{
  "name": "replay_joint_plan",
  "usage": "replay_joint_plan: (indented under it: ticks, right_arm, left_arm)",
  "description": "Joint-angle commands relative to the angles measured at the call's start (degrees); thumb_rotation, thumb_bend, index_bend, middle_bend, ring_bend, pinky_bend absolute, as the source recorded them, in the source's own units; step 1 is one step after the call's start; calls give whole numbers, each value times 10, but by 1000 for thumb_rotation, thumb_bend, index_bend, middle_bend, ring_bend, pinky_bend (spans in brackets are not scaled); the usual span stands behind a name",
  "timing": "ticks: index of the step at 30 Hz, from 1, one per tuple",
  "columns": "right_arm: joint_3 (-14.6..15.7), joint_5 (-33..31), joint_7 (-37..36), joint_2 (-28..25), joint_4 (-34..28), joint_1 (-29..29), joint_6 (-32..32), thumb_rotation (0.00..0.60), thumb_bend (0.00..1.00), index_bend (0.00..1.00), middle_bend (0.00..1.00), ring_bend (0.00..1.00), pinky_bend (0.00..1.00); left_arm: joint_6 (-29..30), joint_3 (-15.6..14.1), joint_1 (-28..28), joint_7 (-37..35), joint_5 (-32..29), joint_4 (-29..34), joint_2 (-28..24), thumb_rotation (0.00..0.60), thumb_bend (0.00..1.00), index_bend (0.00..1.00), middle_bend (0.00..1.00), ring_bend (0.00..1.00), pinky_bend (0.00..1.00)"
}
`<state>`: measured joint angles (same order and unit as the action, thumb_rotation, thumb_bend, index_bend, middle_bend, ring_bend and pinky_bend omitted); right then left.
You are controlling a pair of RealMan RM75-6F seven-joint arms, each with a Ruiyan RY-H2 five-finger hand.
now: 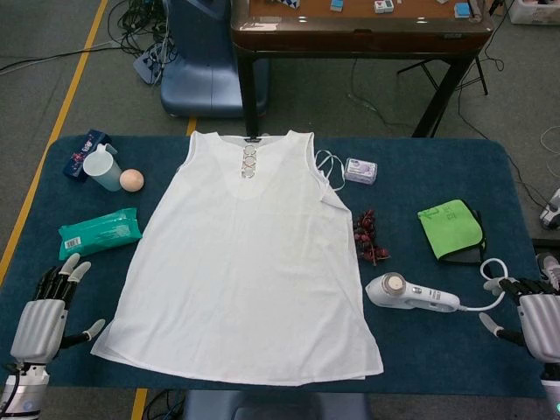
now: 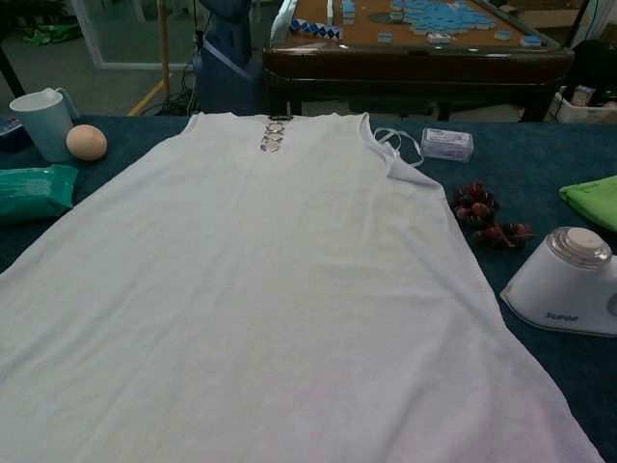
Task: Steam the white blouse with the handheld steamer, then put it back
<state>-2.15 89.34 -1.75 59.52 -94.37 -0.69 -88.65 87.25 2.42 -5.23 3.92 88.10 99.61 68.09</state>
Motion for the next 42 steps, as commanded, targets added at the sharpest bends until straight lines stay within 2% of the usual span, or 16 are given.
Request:
replay_joint_plan:
  ticks: [1,9,15,19,26,42]
  right_arm:
    - [-1,0,4,-1,-3,-2,2,600,188,425,488,400,370]
    - [-5,-6,29,-3,-16,-10,15,600,187,425,488,400,370]
    - [-11,-29,84,-18,-47,-24,44,600,186,425,477,398,370]
    - [-20,-57,125,-19,-61,-41,74,600,185,425,444,358,370]
    - [-30,-100,153,8,-52,-66,117,600,178,426,411,312,371]
    - [-25,-158,204,67,-24,-101,177,600,174,425,411,308,371]
  left_arm:
    - [-2,1,-1,0,-2,-2,1,600,139,77,0,8,0]
    - [-7,3,-4,-2,-6,-5,2,600,138,77,0,8,0]
    - [-11,2,-5,-3,-7,-7,2,600,138,77,0,8,0]
    - [-14,1,-6,-4,-8,-9,4,600,138,77,0,8,0]
    - [-17,-1,-7,-9,-9,-15,5,600,138,77,0,8,0]
    - [-19,-4,-7,-25,-7,-26,4,600,138,77,0,8,0]
